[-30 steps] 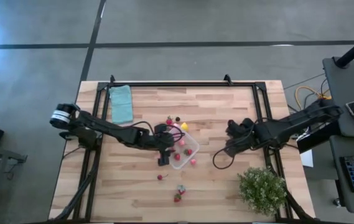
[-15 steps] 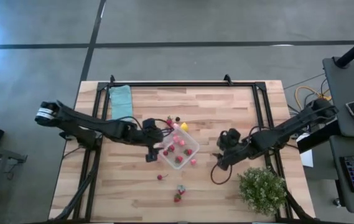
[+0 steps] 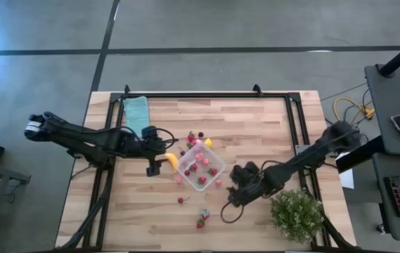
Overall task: Pick and placing Produce into tupperware
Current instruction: Put the pink peach into the transparent container
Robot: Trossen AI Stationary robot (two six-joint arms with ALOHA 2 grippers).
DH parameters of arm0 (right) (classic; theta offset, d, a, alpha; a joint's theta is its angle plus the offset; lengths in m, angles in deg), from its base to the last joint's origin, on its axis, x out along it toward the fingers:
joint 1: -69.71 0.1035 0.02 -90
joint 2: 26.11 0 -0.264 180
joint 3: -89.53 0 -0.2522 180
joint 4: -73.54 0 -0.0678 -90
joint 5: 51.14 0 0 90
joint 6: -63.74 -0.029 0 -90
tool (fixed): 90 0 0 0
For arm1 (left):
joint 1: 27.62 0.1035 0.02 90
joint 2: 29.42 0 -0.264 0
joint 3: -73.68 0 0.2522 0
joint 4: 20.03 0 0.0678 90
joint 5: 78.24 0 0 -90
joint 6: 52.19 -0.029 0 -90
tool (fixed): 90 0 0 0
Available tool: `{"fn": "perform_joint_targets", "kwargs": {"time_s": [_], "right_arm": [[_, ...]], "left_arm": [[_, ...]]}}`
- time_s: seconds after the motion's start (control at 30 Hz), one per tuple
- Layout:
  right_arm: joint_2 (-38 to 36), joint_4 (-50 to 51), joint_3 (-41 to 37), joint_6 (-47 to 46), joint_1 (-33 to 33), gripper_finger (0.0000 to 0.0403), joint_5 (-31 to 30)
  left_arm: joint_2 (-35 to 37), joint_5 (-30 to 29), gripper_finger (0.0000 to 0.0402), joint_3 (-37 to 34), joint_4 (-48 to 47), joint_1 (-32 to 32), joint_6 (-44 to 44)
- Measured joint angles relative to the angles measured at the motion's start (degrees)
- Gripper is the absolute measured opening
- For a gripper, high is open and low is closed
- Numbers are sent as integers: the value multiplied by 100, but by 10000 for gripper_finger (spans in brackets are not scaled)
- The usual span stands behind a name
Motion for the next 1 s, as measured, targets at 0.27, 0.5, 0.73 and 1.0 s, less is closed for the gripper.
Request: {"fn": "perform_joint_targets", "kwargs": {"time_s": [0.27,0.5,0.73,1.0], "right_arm": [[1132,1316,1338,-593,9,258,-4],[1320,1543,1713,-1153,11,254,-48],[1321,1737,1674,-1104,9,254,138],[1287,1737,1740,-1322,-2,253,294]], "left_arm": [[474,2,263,-569,38,-5,-3],[775,9,263,-780,-40,-7,-6],[925,-300,263,-889,-27,-9,-125],[919,-528,263,-914,100,-9,-638]]}}
